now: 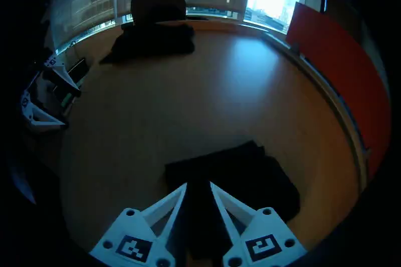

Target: Fold towel

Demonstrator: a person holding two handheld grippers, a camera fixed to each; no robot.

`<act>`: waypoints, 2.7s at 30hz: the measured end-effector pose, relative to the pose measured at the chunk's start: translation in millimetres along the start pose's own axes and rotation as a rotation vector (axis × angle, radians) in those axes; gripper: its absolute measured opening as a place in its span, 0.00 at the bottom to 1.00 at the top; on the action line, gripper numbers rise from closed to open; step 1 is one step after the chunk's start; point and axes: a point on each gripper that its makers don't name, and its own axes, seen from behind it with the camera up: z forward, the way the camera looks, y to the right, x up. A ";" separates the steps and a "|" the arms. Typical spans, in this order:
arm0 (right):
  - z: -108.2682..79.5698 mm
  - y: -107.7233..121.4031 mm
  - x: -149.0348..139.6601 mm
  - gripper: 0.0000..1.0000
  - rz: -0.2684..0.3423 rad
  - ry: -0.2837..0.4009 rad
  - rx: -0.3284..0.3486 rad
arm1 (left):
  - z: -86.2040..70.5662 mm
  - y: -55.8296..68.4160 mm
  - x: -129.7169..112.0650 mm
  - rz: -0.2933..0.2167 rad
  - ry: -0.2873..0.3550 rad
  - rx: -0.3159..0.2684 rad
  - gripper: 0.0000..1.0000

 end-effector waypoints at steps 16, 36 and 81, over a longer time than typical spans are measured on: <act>-19.6 7.1 -14.1 0.67 0.043 0.010 -0.057 | -0.6 0.1 4.5 0.007 0.011 -0.007 0.92; -50.1 15.6 -68.8 0.67 0.140 -0.029 -0.134 | 0.7 -0.1 7.0 0.032 0.009 -0.018 0.92; -39.7 -2.3 -112.2 0.07 0.247 -0.080 -0.136 | 0.3 6.2 5.4 0.036 0.007 -0.023 0.92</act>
